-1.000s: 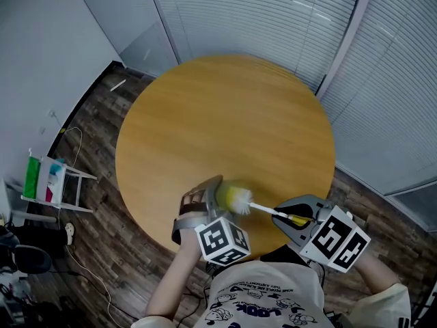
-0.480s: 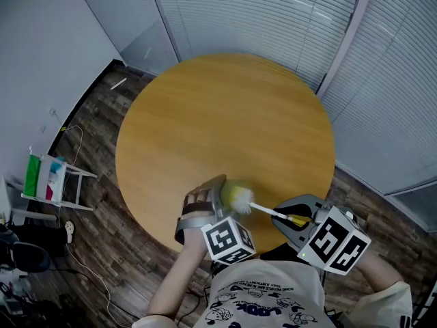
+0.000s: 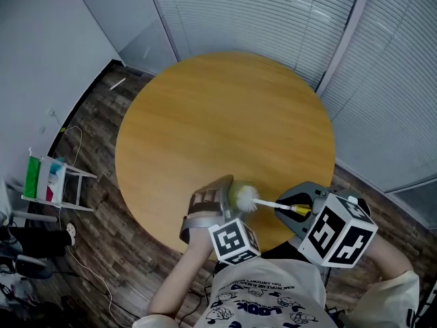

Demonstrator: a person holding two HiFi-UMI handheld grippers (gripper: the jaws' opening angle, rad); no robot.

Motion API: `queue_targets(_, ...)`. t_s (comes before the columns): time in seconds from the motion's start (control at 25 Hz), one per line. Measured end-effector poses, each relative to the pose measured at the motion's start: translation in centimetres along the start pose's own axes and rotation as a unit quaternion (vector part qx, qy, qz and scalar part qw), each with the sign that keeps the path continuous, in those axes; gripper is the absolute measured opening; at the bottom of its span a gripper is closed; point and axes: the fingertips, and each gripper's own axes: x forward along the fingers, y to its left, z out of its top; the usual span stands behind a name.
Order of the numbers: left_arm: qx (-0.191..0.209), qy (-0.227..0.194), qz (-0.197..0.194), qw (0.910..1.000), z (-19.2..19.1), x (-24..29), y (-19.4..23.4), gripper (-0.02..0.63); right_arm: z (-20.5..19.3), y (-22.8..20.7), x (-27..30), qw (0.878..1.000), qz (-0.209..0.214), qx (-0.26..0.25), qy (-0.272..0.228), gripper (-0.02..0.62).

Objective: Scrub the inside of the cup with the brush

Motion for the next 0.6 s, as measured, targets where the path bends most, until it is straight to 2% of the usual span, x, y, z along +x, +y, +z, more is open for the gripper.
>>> queue_targets(0.24, 0.001, -0.023, 0.003, 0.9997, 1.0, -0.6, 0.0, 0.382, -0.3, -1.2, -1.1, 0.999, 0.037, 0.012, -0.004, 0.046)
queue_targets(0.6, 0.001, -0.051, 0.005, 0.9987, 1.4, -2.1, 0.4, 0.382, -0.8, -2.5, -1.6, 0.988, 0.102, 0.106, -0.050, 0.046)
